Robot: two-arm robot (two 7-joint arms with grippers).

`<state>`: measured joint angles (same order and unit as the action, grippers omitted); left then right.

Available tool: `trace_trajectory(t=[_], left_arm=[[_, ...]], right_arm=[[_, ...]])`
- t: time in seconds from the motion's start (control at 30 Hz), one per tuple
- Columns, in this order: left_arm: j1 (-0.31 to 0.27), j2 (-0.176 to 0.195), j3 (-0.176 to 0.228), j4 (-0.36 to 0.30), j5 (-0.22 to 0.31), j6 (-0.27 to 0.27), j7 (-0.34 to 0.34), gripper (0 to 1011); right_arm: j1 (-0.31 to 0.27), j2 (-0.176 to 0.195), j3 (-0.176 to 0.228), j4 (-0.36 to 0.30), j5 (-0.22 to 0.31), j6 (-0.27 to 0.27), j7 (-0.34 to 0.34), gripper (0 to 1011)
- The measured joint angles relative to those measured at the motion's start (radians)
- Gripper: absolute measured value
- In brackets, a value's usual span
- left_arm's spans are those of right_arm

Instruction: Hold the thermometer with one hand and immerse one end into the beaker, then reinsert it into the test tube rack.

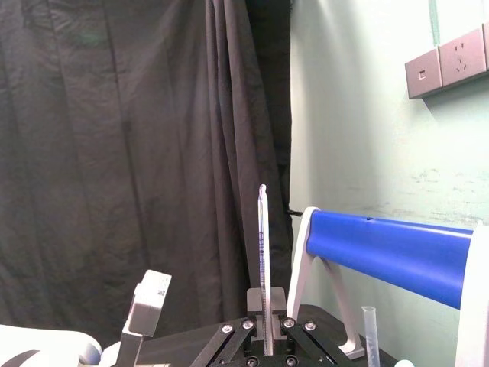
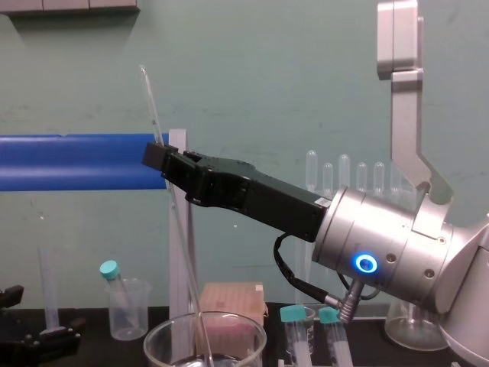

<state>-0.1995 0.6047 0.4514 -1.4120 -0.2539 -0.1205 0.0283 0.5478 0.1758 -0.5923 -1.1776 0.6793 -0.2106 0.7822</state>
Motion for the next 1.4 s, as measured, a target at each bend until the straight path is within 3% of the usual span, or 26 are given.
trace_trajectory(t=[1.4], left_arm=[[0.000,0.000,0.000,0.000,0.000,0.000,0.000,1008]], right_arm=[[0.000,0.000,0.000,0.000,0.000,0.000,0.000,56]])
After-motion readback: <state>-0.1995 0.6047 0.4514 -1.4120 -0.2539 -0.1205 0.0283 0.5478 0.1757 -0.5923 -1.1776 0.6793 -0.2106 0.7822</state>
